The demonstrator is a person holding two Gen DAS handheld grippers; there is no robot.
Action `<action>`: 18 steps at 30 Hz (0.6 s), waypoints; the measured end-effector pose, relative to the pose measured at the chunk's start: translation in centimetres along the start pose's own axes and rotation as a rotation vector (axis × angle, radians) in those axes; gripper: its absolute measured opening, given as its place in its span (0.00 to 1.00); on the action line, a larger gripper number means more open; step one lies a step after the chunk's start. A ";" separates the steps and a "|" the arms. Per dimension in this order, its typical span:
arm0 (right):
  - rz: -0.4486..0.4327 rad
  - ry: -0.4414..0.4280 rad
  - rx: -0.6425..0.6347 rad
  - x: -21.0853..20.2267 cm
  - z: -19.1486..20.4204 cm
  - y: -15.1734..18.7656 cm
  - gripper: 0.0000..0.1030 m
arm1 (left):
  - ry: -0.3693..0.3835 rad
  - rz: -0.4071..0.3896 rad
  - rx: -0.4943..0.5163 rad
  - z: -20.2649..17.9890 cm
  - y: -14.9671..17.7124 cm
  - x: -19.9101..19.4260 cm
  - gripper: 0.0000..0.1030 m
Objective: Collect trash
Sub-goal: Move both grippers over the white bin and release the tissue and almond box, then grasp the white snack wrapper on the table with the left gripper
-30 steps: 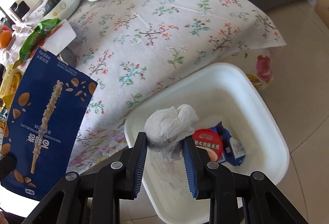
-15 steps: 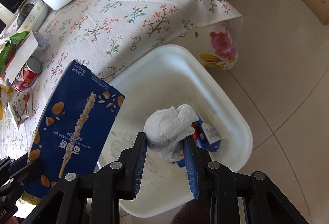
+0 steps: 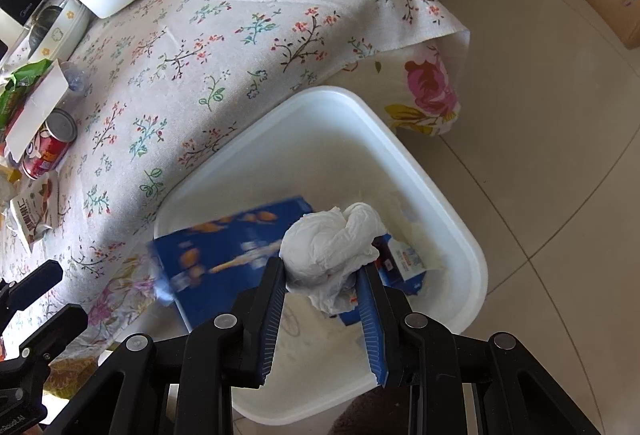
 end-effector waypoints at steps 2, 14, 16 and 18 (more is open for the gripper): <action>0.001 0.000 -0.004 0.1 0.2 0.0 0.32 | -0.007 -0.001 -0.015 0.5 0.0 -0.2 0.66; 0.007 -0.019 0.025 0.3 1.7 -0.5 0.58 | -0.081 -0.030 -0.021 2.8 0.3 -2.4 0.71; 0.006 -0.020 0.022 0.3 2.1 -0.7 0.59 | -0.089 -0.030 -0.029 3.3 0.4 -2.7 0.72; 0.008 -0.022 0.019 0.3 2.6 -0.7 0.61 | -0.098 -0.032 -0.039 3.9 0.5 -2.9 0.72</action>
Point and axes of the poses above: each gripper's, at about its wrist camera, not at the fingertips, and x roughly the way its jaws point, z to its left, y to its underside, the point moved 8 cm from there along x, roughly the way its jaws point, and after that the axes turned 5 degrees about -z, right-handed, at the moved point
